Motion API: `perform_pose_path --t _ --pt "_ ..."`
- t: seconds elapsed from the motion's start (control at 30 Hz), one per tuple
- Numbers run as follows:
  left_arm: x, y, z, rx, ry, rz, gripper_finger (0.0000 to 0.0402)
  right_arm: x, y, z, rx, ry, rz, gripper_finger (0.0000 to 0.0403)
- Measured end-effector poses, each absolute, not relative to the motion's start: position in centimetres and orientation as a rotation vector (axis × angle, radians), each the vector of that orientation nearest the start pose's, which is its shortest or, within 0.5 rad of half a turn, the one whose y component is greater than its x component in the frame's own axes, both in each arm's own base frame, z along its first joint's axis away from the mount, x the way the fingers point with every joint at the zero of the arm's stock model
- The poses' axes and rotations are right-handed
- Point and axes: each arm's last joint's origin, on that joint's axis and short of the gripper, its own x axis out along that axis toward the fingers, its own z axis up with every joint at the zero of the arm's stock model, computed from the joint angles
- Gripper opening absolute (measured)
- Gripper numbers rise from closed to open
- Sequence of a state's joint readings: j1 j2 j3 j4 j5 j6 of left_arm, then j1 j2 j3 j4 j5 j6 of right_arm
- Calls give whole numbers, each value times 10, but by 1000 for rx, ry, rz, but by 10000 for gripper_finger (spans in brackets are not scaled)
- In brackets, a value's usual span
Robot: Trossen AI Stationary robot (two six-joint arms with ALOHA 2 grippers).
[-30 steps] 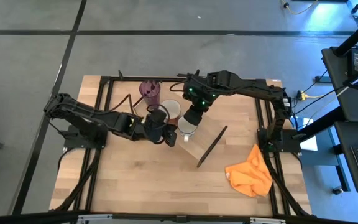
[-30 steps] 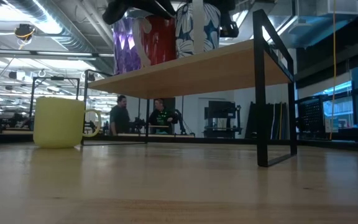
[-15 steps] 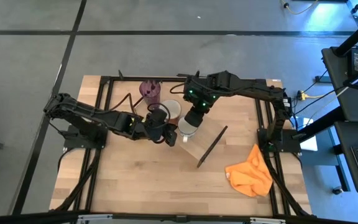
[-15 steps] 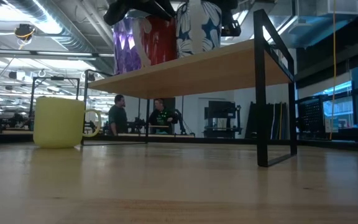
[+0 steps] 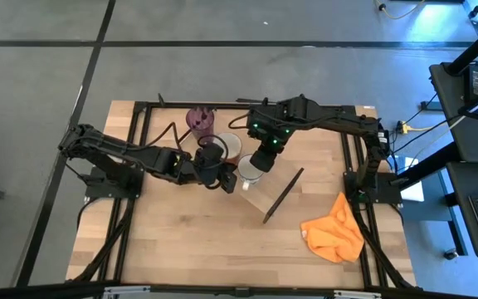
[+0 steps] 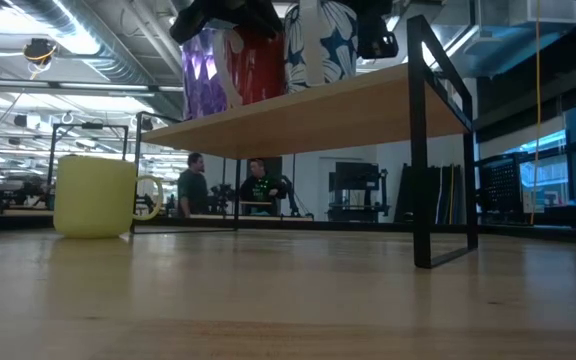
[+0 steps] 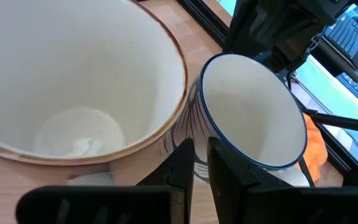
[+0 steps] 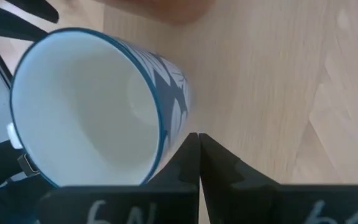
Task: Stack small to large cups/mugs on shelf
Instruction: Put the blue mug on the shelf
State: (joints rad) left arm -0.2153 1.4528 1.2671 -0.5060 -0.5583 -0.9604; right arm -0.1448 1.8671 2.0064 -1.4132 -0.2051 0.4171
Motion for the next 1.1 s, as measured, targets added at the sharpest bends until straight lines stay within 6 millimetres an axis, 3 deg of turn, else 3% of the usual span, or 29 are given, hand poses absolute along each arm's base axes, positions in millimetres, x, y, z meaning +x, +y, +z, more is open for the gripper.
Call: perform_pose_path --t 0.27,0.47,0.77,1.1 --pt "308 -49 320 -655 427 603 39 357 -40 357 554 1255 -251 6" --pt "308 -53 320 -661 443 574 39 353 -49 365 478 1185 -351 6" --pt "306 -62 320 -681 447 552 39 364 -54 372 566 1056 -234 6" --pt "307 -65 322 -698 426 539 39 364 -51 373 574 1060 -191 6"
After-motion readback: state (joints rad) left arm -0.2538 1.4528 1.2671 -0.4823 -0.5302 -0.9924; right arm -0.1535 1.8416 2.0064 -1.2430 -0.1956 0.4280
